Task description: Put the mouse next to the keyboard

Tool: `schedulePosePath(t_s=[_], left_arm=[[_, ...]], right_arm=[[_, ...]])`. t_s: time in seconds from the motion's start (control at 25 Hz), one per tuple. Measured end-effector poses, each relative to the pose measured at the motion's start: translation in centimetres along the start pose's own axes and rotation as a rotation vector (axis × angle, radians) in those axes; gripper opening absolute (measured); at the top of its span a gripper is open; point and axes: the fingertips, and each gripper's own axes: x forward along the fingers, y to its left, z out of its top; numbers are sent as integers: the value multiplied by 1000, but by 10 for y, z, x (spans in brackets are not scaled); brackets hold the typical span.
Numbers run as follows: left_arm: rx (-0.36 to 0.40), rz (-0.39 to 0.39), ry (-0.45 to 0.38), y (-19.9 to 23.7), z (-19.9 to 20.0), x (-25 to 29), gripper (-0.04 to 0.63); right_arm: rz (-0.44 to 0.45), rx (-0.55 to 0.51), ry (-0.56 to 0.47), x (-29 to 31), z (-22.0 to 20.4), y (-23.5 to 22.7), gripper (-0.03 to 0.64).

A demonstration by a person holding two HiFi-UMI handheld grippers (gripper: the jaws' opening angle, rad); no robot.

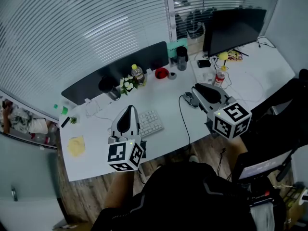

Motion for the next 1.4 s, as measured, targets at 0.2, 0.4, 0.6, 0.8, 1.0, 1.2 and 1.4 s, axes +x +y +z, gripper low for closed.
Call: schedulePosePath(t_s=[0.2,0.4,0.6,0.8,1.0,1.2,1.4], left_arm=[[8,-3,10,-3,4,3,29],[15,-7,16,-7,7,4,29],[29,-2,15,-11,8,3,29],[43,21,12,-11,12,5,29],[49,25,12,-12,12,0,29],[43,34,14,-11,12,0,29],[60,38,29,-16,6,0,29]], right_arm=[[11,2,-11,0,8,9,2],[-12,-18,-9,-1,14,9,0],[-32,-31,-16,-4,17,3,-2],[-26,-42,-11,-2,19,-2,-2],[-28,-37,-6,-4,17,1,-2],[-36,-36,-5,-4,17,-3,-2],[-29,-26,-2,-4,16,-5,-2]])
